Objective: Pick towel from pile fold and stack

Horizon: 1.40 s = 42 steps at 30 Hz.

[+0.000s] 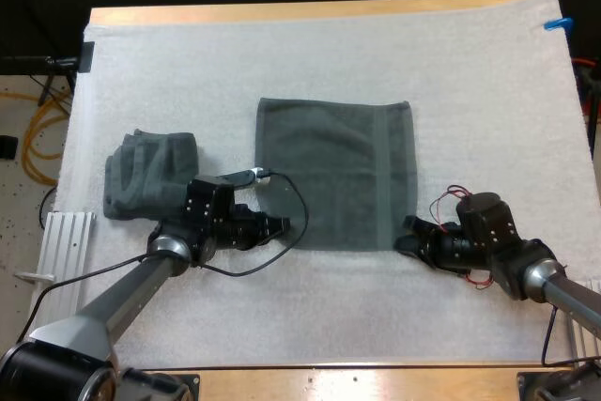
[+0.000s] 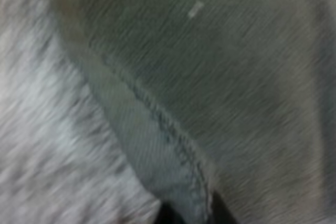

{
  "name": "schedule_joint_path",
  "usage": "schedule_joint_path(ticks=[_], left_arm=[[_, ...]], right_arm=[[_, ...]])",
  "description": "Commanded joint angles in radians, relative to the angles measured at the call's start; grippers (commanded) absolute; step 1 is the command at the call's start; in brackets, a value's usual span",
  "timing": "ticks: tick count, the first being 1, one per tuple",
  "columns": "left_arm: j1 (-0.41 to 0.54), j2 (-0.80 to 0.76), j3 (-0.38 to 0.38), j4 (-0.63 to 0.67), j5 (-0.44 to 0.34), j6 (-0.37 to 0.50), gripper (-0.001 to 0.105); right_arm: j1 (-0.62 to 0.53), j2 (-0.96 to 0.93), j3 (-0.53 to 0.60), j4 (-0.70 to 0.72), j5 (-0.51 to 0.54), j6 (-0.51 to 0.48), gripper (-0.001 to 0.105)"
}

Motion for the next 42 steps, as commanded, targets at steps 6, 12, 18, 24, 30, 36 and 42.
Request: schedule_joint_path(ticks=[6,12,18,24,30,36,42], left_arm=[[-0.006,-0.105,-0.006,0.111,0.035,0.031,0.0],[-0.006,-0.315,-0.006,0.352,0.064,0.131,0.0],[-0.006,-0.419,0.023,0.507,0.119,0.175,0.0],[0.031,-0.423,0.068,0.365,0.117,0.148,0.0],[0.136,-0.347,0.08,0.097,0.118,0.014,0.0],[0.194,-0.155,0.08,-0.13,0.19,-0.06,0.0],[0.197,0.016,0.048,-0.319,0.207,-0.128,0.0]], right_arm=[[-0.001,-0.092,-0.005,0.001,-0.022,-0.048,0.0],[-0.001,-0.267,-0.007,0.145,-0.021,-0.048,0.0],[-0.001,-0.44,-0.007,0.315,-0.021,-0.048,0.0],[-0.001,-0.455,-0.007,0.324,0.113,-0.031,0.0],[-0.001,-0.314,-0.007,0.043,0.216,0.068,0.0],[-0.001,-0.123,-0.022,-0.169,0.235,0.127,0.0],[-0.001,0.006,-0.06,-0.277,0.309,0.127,0.0]])
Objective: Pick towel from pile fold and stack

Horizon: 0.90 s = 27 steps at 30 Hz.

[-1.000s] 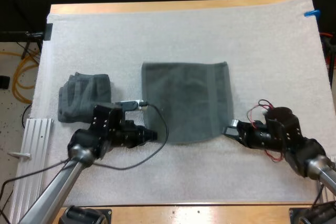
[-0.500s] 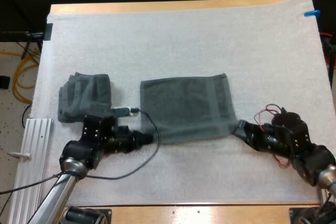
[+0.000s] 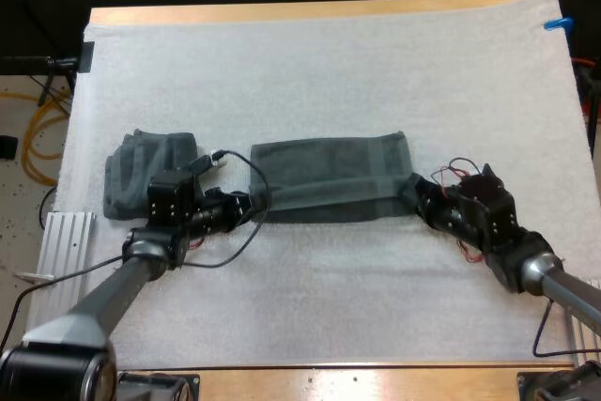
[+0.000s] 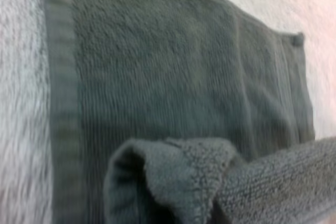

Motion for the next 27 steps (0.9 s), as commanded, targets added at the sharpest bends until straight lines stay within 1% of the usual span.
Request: schedule_joint_path(ticks=[1,6,10,15,19,21,22,23,24,25,26,27], left_arm=[[0.002,0.011,-0.015,-0.035,0.0,-0.016,0.0],[0.002,0.084,-0.067,-0.065,-0.012,-0.016,0.0],[0.002,0.126,-0.1,-0.064,-0.064,-0.016,0.0],[0.002,0.14,-0.105,-0.064,-0.11,0.002,0.0],[0.002,0.14,-0.105,-0.064,-0.126,0.049,0.001],[0.002,0.14,-0.105,-0.064,-0.126,0.063,0.005],[0.002,0.14,-0.105,-0.064,-0.128,0.077,0.011],[0.002,0.14,-0.105,-0.067,-0.13,0.086,0.018],[0.002,0.14,-0.105,-0.067,-0.13,0.09,0.023],[0.002,0.14,-0.105,-0.077,-0.13,0.094,0.033],[0.002,0.14,-0.105,-0.094,-0.13,0.094,0.042],[0.002,0.14,-0.105,-0.106,-0.128,0.094,0.049]], right_arm=[[-0.001,0.008,-0.015,-0.023,0.032,0.005,0.0],[-0.001,0.068,-0.045,-0.038,0.098,0.002,0.0],[-0.001,0.116,-0.07,-0.049,0.119,-0.027,0.0],[-0.001,0.168,-0.079,-0.11,0.123,-0.029,0.0],[-0.004,0.179,-0.079,-0.111,0.126,-0.029,0.0],[-0.004,0.182,-0.079,-0.111,0.126,-0.029,0.0],[-0.004,0.181,-0.079,-0.111,0.126,-0.029,0.0],[-0.004,0.181,-0.079,-0.111,0.126,-0.029,0.003],[-0.006,0.181,-0.081,-0.113,0.126,-0.029,0.006],[-0.009,0.181,-0.083,-0.114,0.126,-0.029,0.014],[-0.013,0.181,-0.085,-0.124,0.126,-0.029,0.025],[-0.016,0.181,-0.086,-0.128,0.126,-0.029,0.031]])
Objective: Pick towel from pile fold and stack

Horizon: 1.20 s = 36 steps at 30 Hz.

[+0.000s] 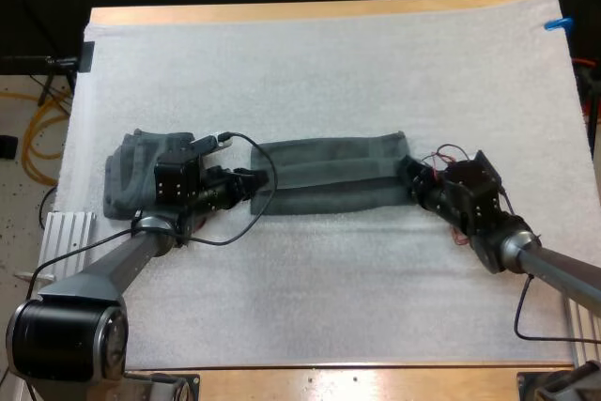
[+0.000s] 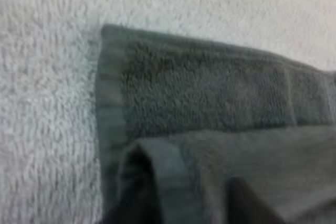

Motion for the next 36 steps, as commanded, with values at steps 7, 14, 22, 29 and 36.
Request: schedule_joint_path(ticks=[7,14,22,29,36], left_arm=[[0.0,-0.022,-0.092,-0.04,0.065,0.013,0.067],[0.0,-0.219,-0.132,0.038,-0.007,0.11,0.067],[0.0,-0.516,-0.132,0.313,-0.073,0.278,0.077],[0.0,-0.733,-0.132,0.61,-0.075,0.292,0.083],[0.0,-0.838,-0.132,0.822,-0.075,0.319,0.083]], right_arm=[[-0.038,-0.004,-0.043,-0.206,0.011,-0.237,0.062],[-0.038,-0.104,-0.155,-0.063,-0.027,-0.509,0.062],[-0.038,-0.321,-0.241,0.344,0.008,-0.699,0.062],[-0.038,-0.498,-0.298,0.792,0.016,-0.7,0.062],[-0.042,-0.532,-0.299,0.996,0.075,-0.7,0.062]])
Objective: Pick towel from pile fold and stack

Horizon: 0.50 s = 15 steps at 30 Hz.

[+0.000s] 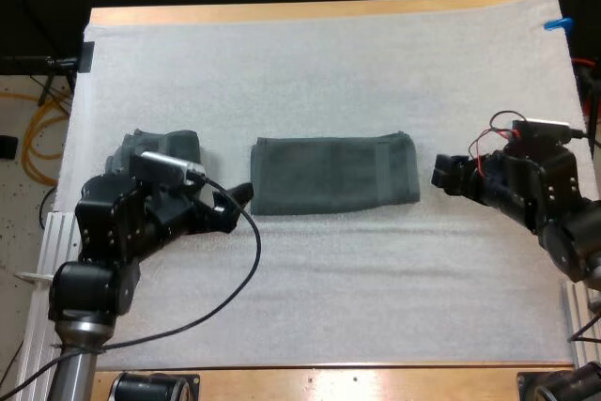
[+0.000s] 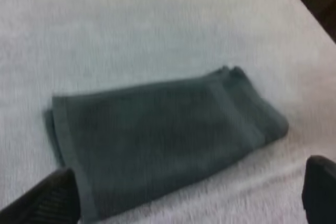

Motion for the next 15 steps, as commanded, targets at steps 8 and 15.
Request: schedule_joint_path(ticks=[8,15], left_arm=[[-0.015,-0.011,-0.006,0.054,0.014,0.017,0.083],[-0.047,-0.011,-0.006,0.054,0.021,0.017,0.083]], right_arm=[[-0.158,0.225,-0.016,-0.078,-0.19,-0.008,0.062],[-0.238,0.477,-0.091,-0.118,-0.368,-0.013,0.062]])
